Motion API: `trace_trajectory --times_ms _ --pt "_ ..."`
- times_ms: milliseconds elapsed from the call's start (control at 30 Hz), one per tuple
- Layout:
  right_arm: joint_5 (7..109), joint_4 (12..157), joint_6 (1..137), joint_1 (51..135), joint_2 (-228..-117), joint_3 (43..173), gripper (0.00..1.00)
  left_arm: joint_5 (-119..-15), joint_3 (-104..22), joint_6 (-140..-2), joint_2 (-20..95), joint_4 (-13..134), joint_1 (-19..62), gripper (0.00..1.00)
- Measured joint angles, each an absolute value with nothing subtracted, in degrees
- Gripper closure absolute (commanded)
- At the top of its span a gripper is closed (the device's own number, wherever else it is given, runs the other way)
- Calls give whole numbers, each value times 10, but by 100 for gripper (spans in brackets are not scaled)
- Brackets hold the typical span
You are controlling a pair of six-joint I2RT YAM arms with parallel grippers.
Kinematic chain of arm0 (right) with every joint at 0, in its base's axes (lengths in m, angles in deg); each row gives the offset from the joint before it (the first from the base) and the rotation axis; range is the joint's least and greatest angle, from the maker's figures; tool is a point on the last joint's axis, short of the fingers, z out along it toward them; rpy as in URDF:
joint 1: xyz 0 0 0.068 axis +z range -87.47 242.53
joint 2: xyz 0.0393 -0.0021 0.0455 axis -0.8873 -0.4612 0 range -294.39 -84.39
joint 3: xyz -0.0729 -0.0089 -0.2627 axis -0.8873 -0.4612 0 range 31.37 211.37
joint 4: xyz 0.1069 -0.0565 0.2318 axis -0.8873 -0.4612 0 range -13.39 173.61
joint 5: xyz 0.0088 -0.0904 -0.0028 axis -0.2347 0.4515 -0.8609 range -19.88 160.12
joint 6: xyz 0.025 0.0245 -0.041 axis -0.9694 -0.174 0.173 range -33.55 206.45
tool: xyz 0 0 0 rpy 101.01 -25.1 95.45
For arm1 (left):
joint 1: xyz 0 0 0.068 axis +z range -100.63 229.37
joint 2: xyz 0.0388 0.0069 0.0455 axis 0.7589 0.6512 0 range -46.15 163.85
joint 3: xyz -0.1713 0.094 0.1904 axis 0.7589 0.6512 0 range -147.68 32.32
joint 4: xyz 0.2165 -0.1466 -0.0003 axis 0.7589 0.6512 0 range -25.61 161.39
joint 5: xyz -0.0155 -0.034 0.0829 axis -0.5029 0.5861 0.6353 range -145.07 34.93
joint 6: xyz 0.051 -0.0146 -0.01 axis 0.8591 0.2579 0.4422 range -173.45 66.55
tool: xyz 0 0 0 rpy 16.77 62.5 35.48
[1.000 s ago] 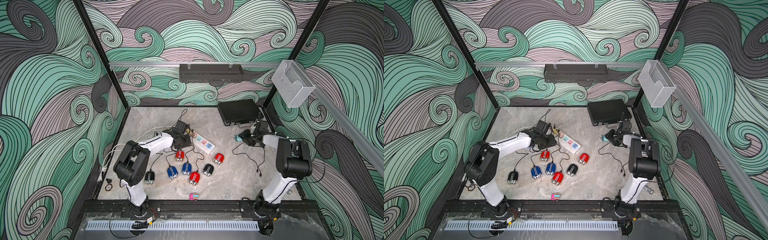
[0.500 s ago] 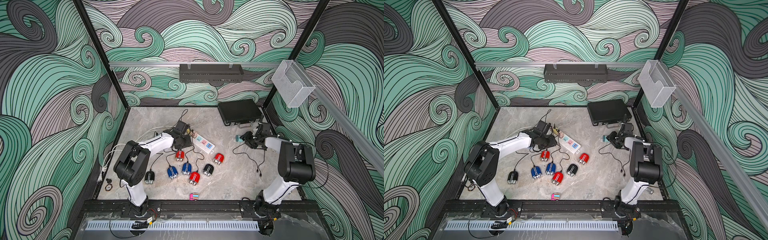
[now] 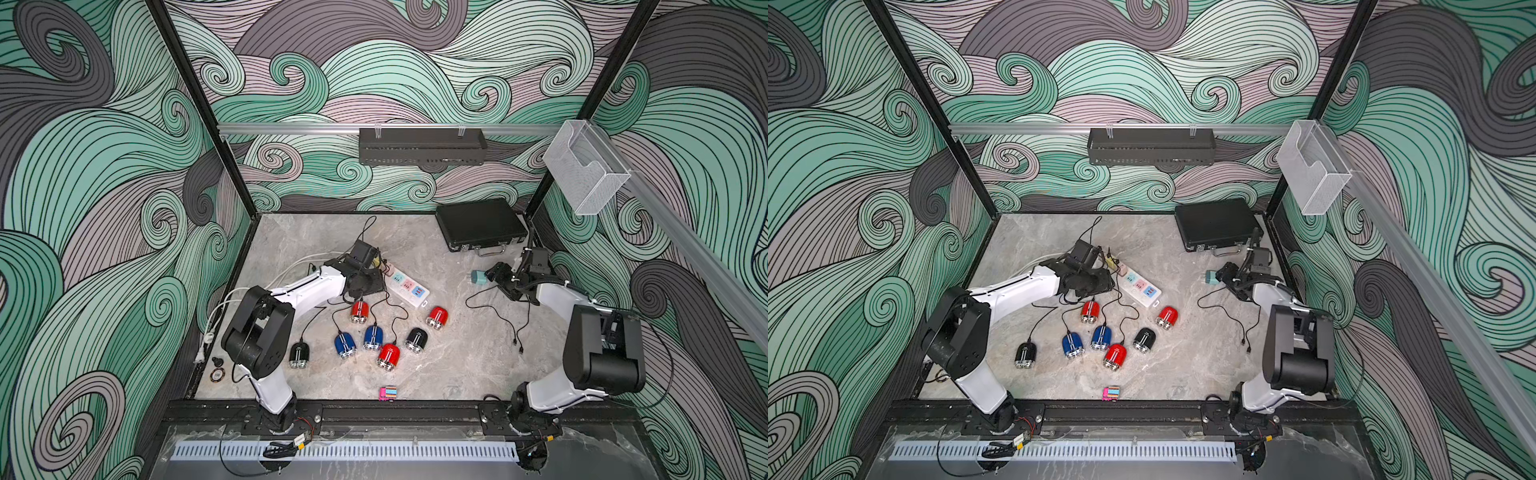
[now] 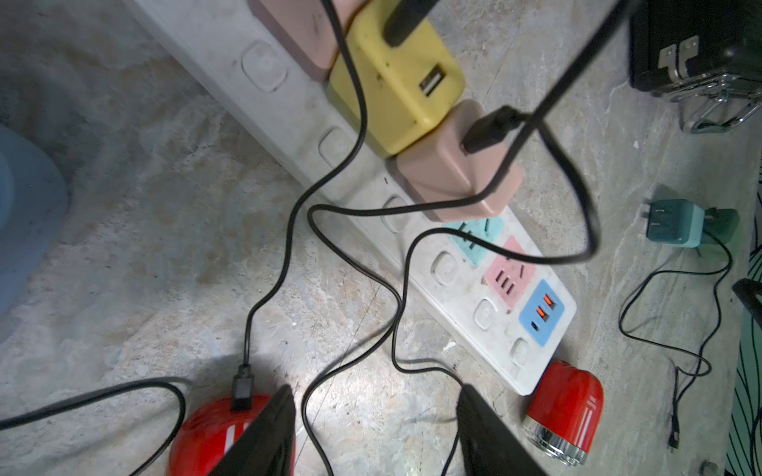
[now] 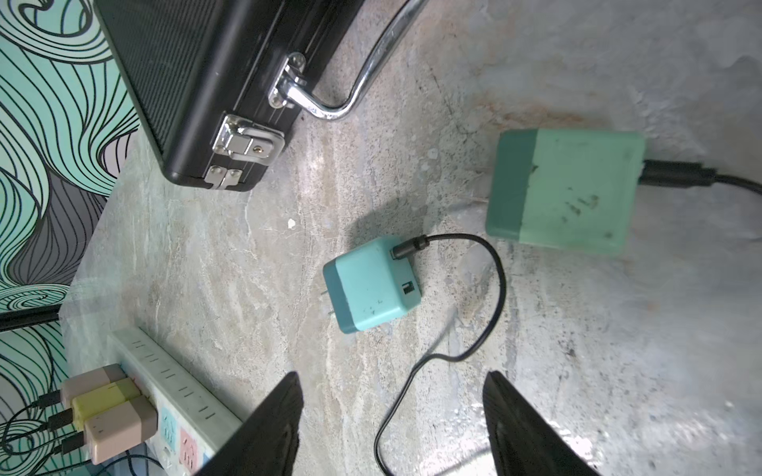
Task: Unplug the electric shaver
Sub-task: Place the plug at the center of the board.
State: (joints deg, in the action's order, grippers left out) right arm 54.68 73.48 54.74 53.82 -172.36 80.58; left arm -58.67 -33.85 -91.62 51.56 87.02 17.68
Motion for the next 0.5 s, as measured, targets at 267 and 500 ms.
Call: trace_trajectory --times_ms 267,500 --pt "583 705 565 541 -1646 785 31 -562 -339 -901 492 885 160 32" --pt "620 667 594 593 -1573 786 31 -538 -342 -885 481 907 120 28"
